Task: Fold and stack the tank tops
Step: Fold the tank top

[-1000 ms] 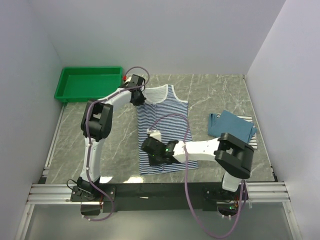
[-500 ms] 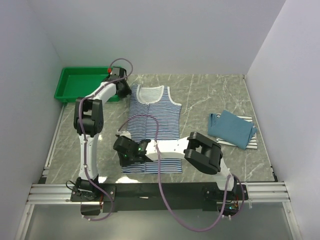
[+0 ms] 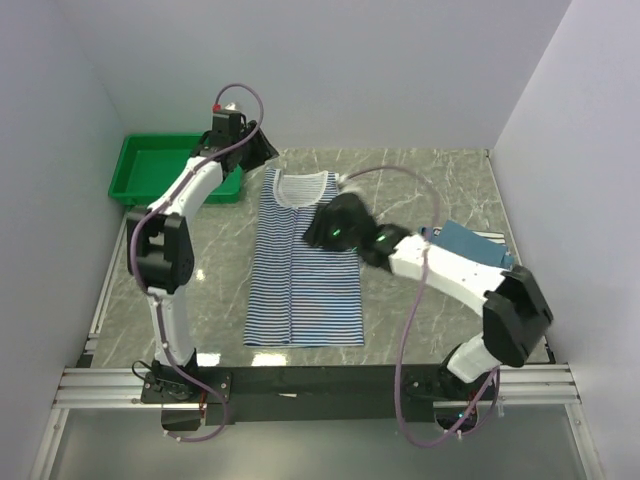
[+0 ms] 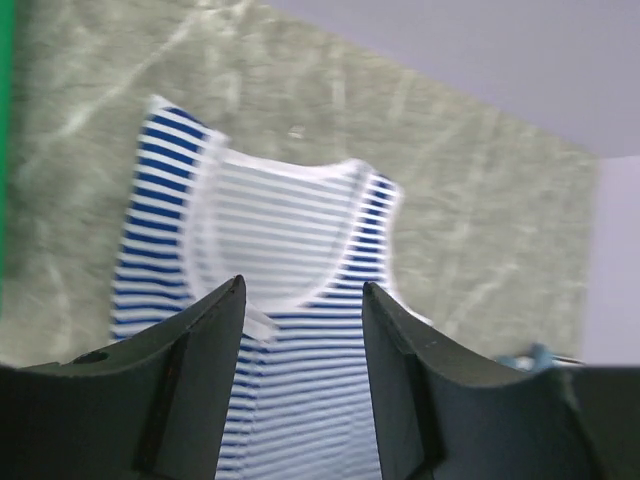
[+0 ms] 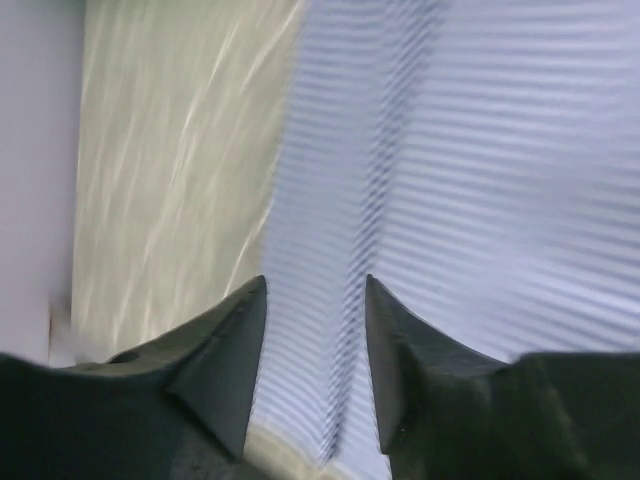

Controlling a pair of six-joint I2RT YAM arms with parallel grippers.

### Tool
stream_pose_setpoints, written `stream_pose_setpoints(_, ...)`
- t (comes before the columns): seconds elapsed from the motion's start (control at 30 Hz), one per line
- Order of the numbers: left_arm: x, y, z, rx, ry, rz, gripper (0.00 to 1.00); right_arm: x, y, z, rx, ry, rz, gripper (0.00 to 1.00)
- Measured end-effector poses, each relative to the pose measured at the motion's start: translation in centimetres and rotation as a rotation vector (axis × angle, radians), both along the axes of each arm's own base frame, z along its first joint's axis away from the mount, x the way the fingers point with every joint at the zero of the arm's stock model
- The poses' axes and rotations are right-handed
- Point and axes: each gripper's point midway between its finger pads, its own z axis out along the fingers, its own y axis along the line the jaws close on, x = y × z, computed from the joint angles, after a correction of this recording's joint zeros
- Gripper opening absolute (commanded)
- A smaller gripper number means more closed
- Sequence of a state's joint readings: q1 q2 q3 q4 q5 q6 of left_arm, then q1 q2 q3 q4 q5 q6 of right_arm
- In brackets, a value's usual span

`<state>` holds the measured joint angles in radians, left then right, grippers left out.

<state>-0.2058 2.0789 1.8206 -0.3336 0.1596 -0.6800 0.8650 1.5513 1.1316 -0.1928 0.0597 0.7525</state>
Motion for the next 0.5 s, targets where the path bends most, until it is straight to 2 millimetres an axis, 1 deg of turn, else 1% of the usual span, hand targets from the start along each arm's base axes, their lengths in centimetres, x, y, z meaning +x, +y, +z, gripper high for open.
stream_pose_setpoints(0.03,-0.6,-0.3,1.1,-0.015,-0.012,0.003,0.55,1.7,-1.8,0.7,0.009,-0.015,-0.051,0.52)
stream_pose_setpoints(0.07,-1.3,-0.9,2.4,-0.03,-0.033,0.003,0.54,3.9,-4.1,1.3,0.013,-0.027,-0.114,0.52)
stream_pose_setpoints(0.1,-2.1,-1.5,3.3,-0.043,-0.048,0.003,0.53,5.9,-6.4,1.4,0.011,-0.031,-0.172,0.52)
stream_pose_setpoints(0.13,-3.2,-2.5,4.2,-0.057,-0.055,-0.001,0.52,7.8,-8.4,1.0,0.001,-0.027,-0.222,0.52)
stream_pose_setpoints(0.2,-5.5,-4.7,5.1,-0.072,-0.061,-0.026,0.47,11.2,-12.3,-0.8,-0.044,0.008,-0.313,0.52)
stream_pose_setpoints(0.23,-6.8,-6.0,5.2,-0.078,-0.06,-0.047,0.44,12.3,-13.4,-1.7,-0.062,0.03,-0.337,0.52)
stream_pose_setpoints(0.27,-8.3,-7.6,5.2,-0.084,-0.054,-0.077,0.41,13.6,-14.6,-2.9,-0.081,0.062,-0.356,0.52)
stream_pose_setpoints(0.3,-10.0,-9.2,5.0,-0.088,-0.044,-0.107,0.41,15.0,-15.7,-4.3,-0.097,0.096,-0.374,0.52)
stream_pose_setpoints(0.37,-13.6,-11.9,3.7,-0.084,-0.007,-0.175,0.4,16.7,-17.1,-6.3,-0.116,0.143,-0.39,0.52)
stream_pose_setpoints(0.43,-17.0,-14.0,2.3,-0.077,0.028,-0.236,0.4,18.0,-18.2,-8.2,-0.131,0.186,-0.4,0.52)
stream_pose_setpoints(0.5,-19.8,-15.1,0.9,-0.067,0.064,-0.282,0.4,18.8,-18.7,-9.3,-0.143,0.218,-0.397,0.52)
